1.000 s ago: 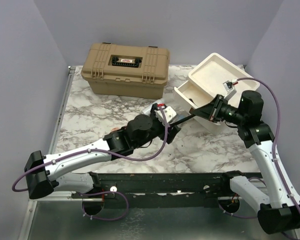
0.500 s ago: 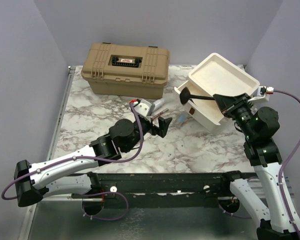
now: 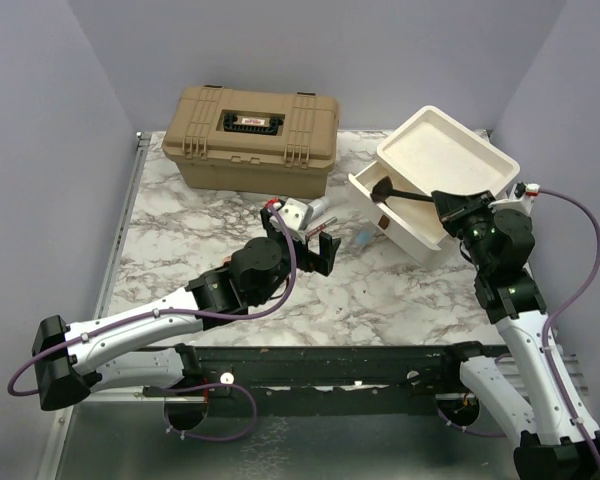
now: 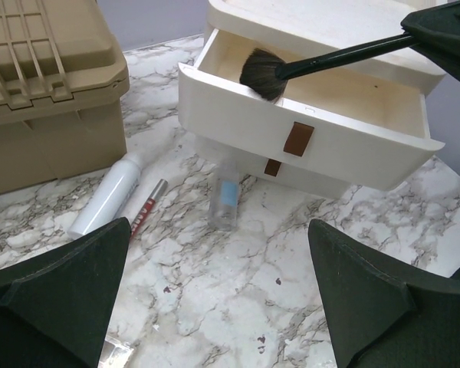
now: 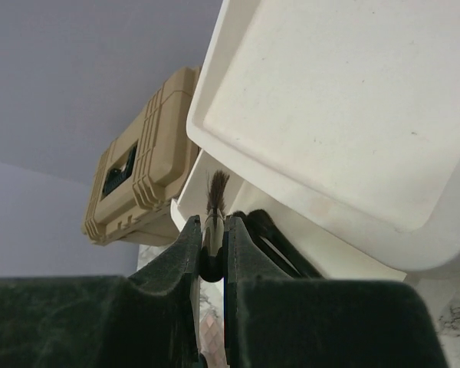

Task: Organize the makeup
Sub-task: Place the makeup brush in the drawer.

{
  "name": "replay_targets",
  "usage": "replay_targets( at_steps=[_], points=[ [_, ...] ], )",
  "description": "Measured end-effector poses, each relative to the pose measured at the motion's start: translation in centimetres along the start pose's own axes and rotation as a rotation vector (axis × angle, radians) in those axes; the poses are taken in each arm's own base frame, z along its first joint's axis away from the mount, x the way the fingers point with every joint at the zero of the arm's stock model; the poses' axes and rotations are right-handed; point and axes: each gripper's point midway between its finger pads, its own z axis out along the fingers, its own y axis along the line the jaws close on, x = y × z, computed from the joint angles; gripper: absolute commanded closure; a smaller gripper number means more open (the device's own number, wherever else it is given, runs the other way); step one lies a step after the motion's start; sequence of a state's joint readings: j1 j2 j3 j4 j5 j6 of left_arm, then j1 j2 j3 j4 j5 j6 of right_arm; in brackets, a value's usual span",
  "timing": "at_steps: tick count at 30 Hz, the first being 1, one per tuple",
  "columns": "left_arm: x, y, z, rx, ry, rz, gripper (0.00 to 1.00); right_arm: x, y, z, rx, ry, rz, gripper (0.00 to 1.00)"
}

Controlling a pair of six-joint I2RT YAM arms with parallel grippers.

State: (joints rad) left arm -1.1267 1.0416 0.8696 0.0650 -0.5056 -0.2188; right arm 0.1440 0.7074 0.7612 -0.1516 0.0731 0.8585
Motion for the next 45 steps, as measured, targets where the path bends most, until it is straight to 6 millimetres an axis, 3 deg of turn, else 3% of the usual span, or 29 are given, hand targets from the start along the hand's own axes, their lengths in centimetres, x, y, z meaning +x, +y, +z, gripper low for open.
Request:
replay_targets(
  at_steps=[11,16,19,23,25,27,29,37,40,45],
  points=[
    [0.1,0.1,0.0,-0.007,0.003,-0.019,0.01,-0.2,-1.6,1.0,0.074,-0.055,0.133,0.98],
    [0.6,0.5,0.2,-0.030,0.018,-0.010,0.01,0.9,-3.2,2.3,0.141,-0.044,0.211,0.92],
    [0.8,0.8,0.1,-0.043,0.028,-0.010,0.01,1.2,-3.1,2.8,0.137,-0.032,0.235,0.82],
    [0.8,1.4,0.1,-0.067,0.030,-0.024,0.01,1.3,-2.9,2.6,0.130,-0.026,0.244,0.80],
    [0.8,1.6,0.1,-0.074,0.027,-0.031,0.01,1.3,-2.9,2.4,0.128,-0.026,0.231,0.70],
    [0.8,1.7,0.1,-0.078,0.028,-0.035,0.01,1.2,-2.7,2.2,0.120,-0.026,0.213,0.57],
    [0.8,1.8,0.2,-0.084,0.029,-0.041,0.01,1.4,-2.5,2.2,0.106,-0.007,0.186,0.52],
    [1.2,1.8,0.5,-0.085,0.041,-0.048,0.01,3.1,-1.4,2.1,0.063,0.141,0.037,0.49],
    [1.6,1.7,0.7,-0.081,0.052,-0.047,0.01,3.3,-0.9,1.5,0.034,0.169,-0.026,0.42],
    [2.3,1.3,1.4,-0.074,0.079,-0.050,0.01,1.9,2.2,0.1,-0.064,0.213,-0.164,0.33]
  ],
)
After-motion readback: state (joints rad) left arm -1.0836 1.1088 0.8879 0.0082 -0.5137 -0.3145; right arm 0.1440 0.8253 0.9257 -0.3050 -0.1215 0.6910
